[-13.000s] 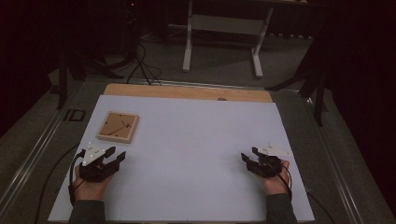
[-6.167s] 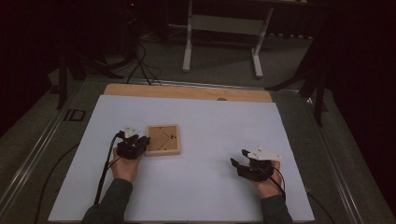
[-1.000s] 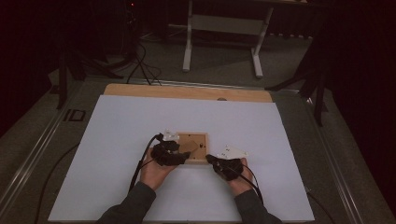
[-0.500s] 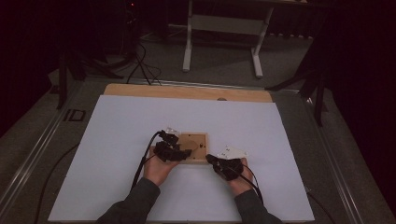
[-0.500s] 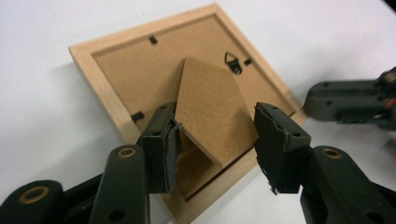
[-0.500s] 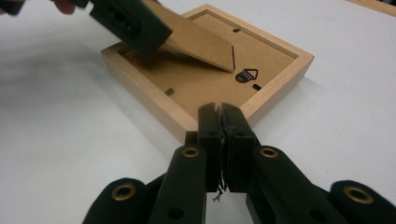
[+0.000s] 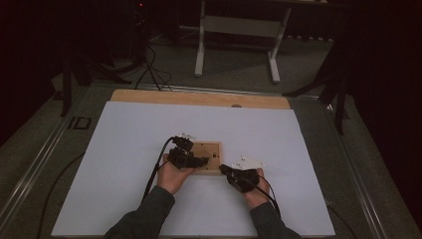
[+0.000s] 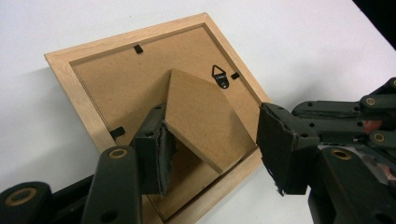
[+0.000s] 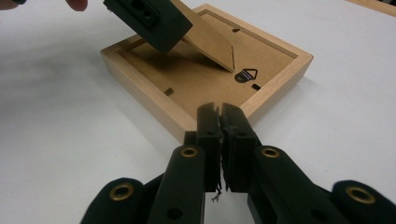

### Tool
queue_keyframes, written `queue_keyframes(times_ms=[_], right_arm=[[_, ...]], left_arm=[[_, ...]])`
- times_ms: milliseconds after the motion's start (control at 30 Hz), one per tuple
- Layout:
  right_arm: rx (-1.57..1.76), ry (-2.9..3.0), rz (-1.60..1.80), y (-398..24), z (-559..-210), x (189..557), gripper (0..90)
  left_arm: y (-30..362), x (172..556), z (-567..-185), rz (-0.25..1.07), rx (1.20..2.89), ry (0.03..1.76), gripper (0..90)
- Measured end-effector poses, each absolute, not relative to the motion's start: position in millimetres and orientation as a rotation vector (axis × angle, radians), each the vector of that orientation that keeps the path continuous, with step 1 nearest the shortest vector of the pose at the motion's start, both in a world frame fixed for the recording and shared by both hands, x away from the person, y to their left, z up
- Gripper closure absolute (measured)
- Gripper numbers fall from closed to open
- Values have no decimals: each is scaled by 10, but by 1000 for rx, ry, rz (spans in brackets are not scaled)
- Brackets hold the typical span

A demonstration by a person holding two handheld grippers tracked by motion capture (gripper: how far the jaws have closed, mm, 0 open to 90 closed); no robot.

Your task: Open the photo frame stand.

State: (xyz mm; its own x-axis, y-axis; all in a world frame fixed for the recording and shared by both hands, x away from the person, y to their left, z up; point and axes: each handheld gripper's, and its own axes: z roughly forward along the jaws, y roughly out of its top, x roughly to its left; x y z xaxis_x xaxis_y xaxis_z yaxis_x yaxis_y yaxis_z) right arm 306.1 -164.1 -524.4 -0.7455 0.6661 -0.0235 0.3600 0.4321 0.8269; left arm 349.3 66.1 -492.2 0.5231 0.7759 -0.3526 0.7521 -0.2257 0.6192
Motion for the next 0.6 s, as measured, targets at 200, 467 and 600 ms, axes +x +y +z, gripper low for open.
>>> queue_keyframes(times_ms=[200,467,600], right_arm=[[879,2343,1228,-1641,-5244,3062,863],[879,2343,1228,-1642,-5245,3062,864],[878,2343,1228,-1643,-5245,3063,860]], left_arm=[[693,3535,-4925,-5,1969,1262,435],[686,3577,-4960,-15,1991,1290,469],[672,3590,-4962,-18,2004,1295,511]])
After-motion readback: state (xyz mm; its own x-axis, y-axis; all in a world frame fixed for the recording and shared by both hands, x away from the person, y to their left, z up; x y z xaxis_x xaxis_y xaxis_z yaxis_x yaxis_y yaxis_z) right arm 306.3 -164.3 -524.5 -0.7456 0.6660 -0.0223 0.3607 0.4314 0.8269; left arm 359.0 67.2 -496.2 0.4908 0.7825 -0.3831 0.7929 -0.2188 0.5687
